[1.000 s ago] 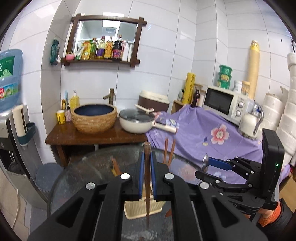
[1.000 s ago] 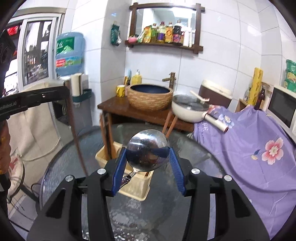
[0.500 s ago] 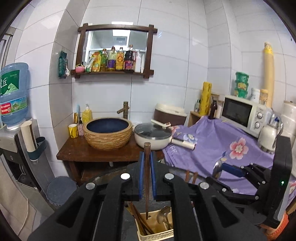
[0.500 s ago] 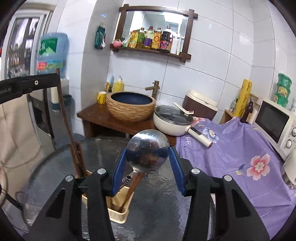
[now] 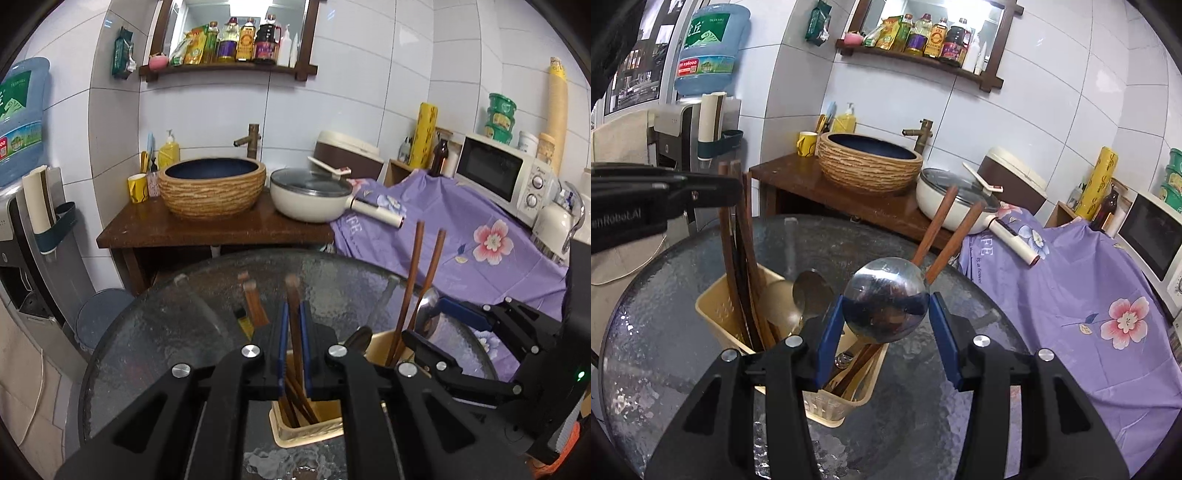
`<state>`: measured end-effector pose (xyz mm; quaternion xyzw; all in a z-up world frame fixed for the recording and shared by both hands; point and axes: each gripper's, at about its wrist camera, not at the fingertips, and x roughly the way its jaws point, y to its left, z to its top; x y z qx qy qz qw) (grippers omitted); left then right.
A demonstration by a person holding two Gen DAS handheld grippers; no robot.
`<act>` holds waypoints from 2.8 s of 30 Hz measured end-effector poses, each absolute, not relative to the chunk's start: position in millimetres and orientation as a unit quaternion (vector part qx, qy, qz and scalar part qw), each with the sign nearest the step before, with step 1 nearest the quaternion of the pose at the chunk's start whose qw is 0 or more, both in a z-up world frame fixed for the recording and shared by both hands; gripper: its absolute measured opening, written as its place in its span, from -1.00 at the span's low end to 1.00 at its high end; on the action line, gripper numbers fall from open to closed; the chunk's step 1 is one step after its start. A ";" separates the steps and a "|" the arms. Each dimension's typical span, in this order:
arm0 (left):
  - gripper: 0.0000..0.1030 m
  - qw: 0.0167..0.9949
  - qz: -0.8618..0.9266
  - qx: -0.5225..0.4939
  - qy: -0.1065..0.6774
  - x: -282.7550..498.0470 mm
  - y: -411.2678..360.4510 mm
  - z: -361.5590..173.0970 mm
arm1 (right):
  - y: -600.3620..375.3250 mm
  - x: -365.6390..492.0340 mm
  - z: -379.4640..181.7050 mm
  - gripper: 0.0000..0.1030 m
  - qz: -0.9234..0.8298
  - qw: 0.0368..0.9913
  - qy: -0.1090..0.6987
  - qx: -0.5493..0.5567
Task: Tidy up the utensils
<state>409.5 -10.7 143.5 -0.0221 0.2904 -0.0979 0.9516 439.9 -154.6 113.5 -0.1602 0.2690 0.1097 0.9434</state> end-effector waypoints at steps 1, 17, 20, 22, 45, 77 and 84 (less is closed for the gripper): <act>-0.87 0.951 -0.097 -0.017 0.293 410.3 -11.1 138.1 | -154.8 441.2 107.9 -0.08 0.110 0.942 0.273 -0.159; -0.24 0.951 -0.116 -0.017 0.286 397.9 -12.4 124.2 | -170.5 431.4 101.0 0.27 0.125 0.953 0.245 -0.126; 0.12 0.958 -0.125 -0.034 0.257 377.6 -8.5 137.4 | -176.0 420.8 112.5 0.29 0.128 0.958 0.230 -0.112; 0.26 0.960 -0.136 -0.044 0.241 361.0 -5.6 143.7 | -182.4 409.1 118.0 0.35 0.129 0.962 0.222 -0.097; 0.89 0.984 -0.028 -0.013 0.176 81.8 13.9 20.5 | -206.3 94.8 40.1 0.90 0.094 0.990 0.107 0.020; 0.89 0.992 -0.036 -0.022 0.120 -14.5 -3.1 43.5 | -201.4 -21.1 56.3 0.90 0.055 0.995 0.087 -0.007; 0.89 0.994 -0.020 0.000 0.107 -18.6 -8.6 47.0 | -202.4 -19.2 56.1 0.90 0.056 0.994 0.090 -0.009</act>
